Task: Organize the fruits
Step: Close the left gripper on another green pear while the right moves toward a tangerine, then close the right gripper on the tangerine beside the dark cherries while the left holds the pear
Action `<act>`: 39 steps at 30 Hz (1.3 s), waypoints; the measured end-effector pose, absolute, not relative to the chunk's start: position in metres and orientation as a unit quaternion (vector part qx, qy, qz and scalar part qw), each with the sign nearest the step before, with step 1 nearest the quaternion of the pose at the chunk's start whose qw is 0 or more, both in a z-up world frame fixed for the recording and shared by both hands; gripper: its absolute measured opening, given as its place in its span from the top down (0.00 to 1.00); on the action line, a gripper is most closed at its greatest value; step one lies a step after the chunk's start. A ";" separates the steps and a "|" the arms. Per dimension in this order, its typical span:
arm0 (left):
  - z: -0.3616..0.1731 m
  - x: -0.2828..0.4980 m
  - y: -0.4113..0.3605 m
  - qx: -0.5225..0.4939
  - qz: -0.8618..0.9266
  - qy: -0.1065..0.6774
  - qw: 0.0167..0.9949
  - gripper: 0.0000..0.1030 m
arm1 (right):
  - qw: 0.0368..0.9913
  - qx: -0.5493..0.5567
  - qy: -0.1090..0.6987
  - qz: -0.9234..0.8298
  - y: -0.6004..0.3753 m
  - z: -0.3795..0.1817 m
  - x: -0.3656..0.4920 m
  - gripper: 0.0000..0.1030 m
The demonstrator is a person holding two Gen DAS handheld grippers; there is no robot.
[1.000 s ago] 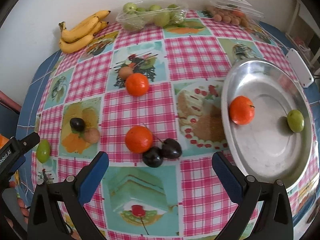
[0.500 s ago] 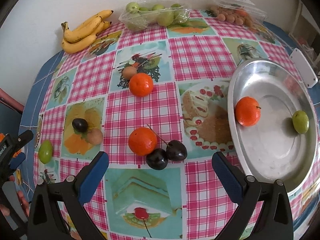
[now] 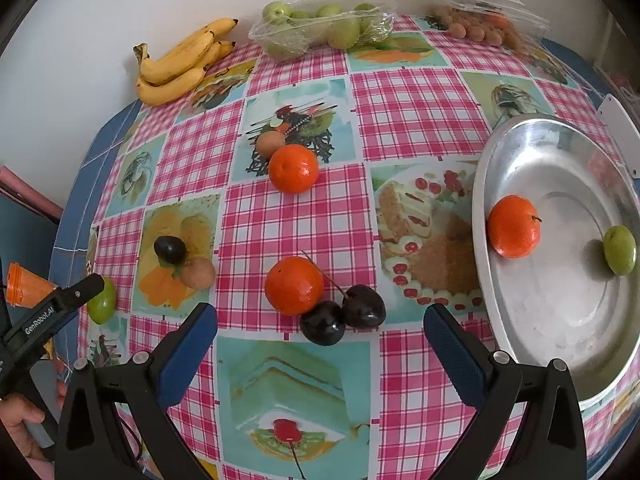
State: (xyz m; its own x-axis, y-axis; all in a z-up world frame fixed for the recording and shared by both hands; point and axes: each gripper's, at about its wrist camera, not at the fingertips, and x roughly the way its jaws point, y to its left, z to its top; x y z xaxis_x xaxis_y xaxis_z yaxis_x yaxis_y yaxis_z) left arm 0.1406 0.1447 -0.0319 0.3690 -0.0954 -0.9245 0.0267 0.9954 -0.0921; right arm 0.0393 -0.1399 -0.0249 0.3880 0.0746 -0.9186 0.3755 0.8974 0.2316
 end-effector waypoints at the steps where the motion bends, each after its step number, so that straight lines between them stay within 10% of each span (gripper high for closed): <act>1: -0.033 0.141 0.145 -0.031 -0.037 0.561 0.827 0.04 | 0.806 0.207 0.546 -0.095 -0.141 -0.025 0.039 0.01; 17: -0.046 0.146 0.146 -0.045 -0.048 0.571 0.818 0.33 | 0.799 0.209 0.553 -0.111 -0.147 -0.025 0.036 0.16; 21: -0.048 0.146 0.148 -0.052 -0.044 0.572 0.817 0.61 | 0.798 0.214 0.551 -0.116 -0.150 -0.023 0.033 0.19; 39: -0.018 0.135 0.113 -0.045 -0.109 0.547 0.829 0.66 | 0.781 0.263 0.553 -0.121 -0.168 -0.035 0.028 0.56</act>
